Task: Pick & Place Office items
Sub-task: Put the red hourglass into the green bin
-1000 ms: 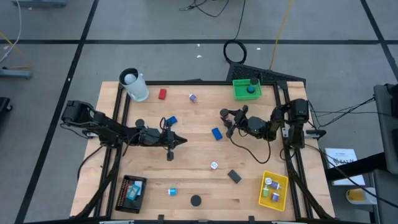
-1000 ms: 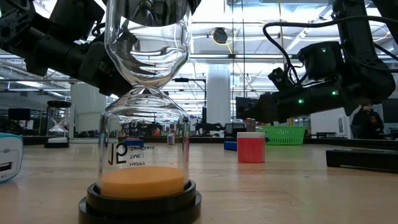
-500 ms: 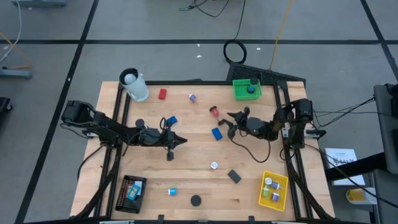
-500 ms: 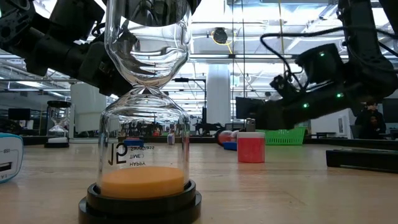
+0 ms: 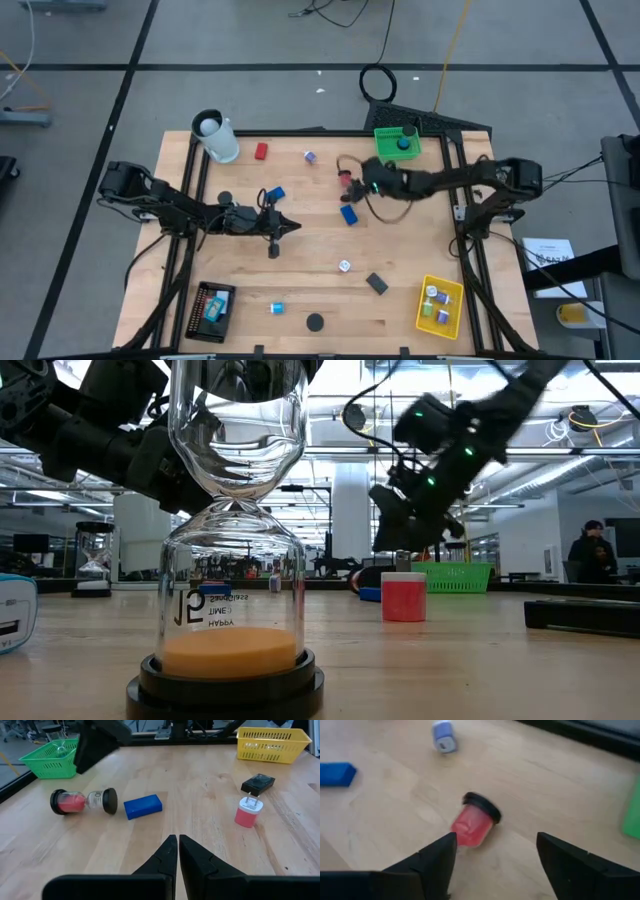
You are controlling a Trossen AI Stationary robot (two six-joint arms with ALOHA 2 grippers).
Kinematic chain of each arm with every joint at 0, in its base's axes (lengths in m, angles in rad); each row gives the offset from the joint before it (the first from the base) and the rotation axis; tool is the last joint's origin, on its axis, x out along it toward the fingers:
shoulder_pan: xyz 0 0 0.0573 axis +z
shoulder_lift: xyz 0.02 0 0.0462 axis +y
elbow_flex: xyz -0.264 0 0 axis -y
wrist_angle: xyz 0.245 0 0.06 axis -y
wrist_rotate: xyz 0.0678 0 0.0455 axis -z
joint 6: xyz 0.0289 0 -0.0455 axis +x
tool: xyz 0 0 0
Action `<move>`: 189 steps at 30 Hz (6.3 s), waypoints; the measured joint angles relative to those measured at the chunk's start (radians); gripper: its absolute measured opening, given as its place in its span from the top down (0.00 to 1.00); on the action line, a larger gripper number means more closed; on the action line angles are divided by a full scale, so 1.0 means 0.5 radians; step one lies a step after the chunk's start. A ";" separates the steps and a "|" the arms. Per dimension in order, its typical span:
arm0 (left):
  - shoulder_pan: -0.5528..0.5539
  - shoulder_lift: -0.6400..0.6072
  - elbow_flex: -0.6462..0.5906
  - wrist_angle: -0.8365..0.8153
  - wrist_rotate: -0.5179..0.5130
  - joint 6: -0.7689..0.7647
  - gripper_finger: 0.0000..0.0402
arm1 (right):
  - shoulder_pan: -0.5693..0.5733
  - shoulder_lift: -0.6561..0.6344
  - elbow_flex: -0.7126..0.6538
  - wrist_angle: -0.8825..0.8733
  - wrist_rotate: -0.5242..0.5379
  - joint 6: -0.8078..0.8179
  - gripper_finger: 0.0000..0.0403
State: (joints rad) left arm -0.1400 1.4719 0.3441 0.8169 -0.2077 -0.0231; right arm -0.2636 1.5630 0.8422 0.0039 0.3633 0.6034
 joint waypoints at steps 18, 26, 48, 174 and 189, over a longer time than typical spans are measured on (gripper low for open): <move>0.000 0.000 0.000 -0.008 0.001 -0.016 0.94 | -0.219 0.814 1.016 -0.875 -0.422 0.085 0.29; 0.000 0.000 0.000 -0.009 0.000 -0.016 0.94 | -0.232 0.816 1.014 -0.856 -0.354 -0.036 0.49; -0.039 0.000 0.000 0.007 -0.001 0.022 0.94 | 0.139 0.442 -0.625 2.564 0.228 -0.982 0.51; 0.846 -0.072 -0.239 0.526 0.801 0.096 0.94 | 0.254 -0.151 0.293 -0.047 0.050 -0.848 0.50; 0.812 -0.072 -0.219 0.472 0.799 0.121 0.94 | 0.287 0.013 0.557 -0.512 -0.268 -0.885 0.19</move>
State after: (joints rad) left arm 0.2661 1.4361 0.2348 1.0527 0.1917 0.0372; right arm -0.1200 1.5696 1.1206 -0.2523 0.2294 0.1607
